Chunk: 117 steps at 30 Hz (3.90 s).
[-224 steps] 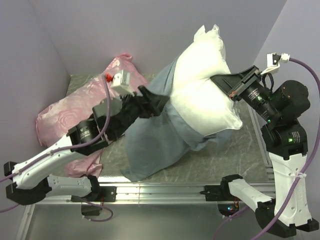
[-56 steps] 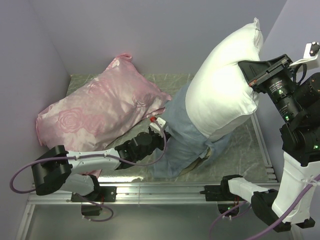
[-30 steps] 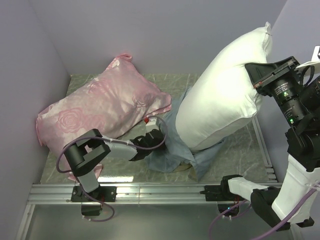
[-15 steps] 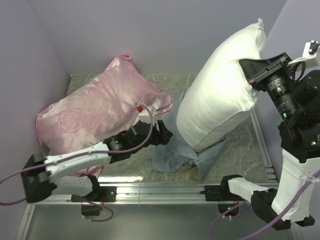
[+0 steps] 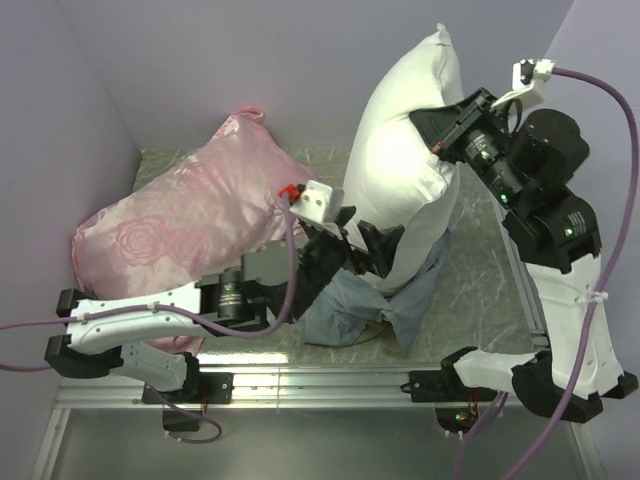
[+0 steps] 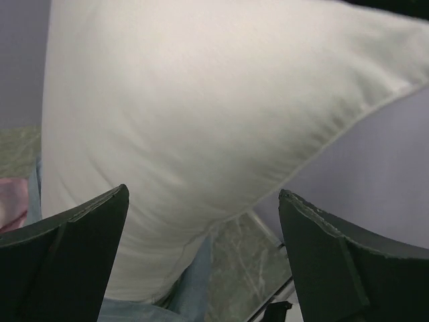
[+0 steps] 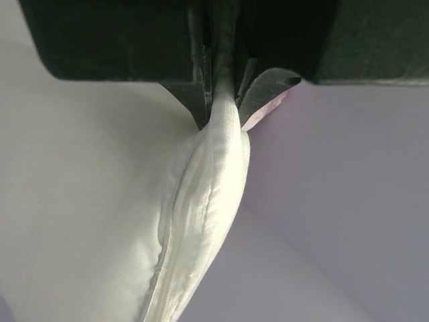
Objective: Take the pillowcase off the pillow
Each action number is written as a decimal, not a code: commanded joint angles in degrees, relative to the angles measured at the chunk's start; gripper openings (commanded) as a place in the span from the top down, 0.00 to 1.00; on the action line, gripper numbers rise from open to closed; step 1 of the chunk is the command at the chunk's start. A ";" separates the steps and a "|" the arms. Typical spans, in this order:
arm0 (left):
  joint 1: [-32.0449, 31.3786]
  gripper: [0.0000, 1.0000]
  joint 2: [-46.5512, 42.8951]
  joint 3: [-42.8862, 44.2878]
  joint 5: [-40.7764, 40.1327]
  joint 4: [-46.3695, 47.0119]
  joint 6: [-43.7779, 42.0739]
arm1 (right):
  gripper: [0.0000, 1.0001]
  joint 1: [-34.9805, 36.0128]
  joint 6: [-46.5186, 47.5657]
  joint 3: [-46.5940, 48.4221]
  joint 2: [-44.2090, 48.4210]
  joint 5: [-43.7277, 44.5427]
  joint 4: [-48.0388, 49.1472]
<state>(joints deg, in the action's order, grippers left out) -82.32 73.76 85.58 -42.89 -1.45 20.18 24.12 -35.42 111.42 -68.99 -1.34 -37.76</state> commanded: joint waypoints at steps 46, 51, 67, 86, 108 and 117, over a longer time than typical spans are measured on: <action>14.03 0.99 -4.49 -0.50 -10.28 4.80 -8.76 | 0.28 8.34 2.13 -7.73 -2.31 11.91 3.29; 14.30 1.00 -4.41 0.89 -8.00 3.74 -9.02 | 0.25 5.59 -1.22 -21.39 8.16 15.48 3.40; 17.90 0.99 -2.48 4.42 -2.37 -0.92 -8.41 | 0.17 -3.64 2.72 -41.22 23.20 -14.75 27.66; 19.48 1.00 -6.96 1.43 11.34 -1.53 -8.94 | 0.17 -15.94 -6.76 -57.17 12.05 -3.55 21.05; 19.66 0.99 -8.01 3.63 34.80 -8.74 -9.38 | 0.63 -23.86 -10.29 -56.67 -5.44 -13.34 29.94; 19.66 1.00 -15.12 3.19 41.05 -6.99 -11.13 | 0.98 -23.86 -11.25 -49.19 -17.65 -8.16 23.87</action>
<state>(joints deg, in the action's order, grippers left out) -62.50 64.12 86.52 -7.42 -12.36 10.22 0.23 -46.44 59.33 -83.42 -12.82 -12.75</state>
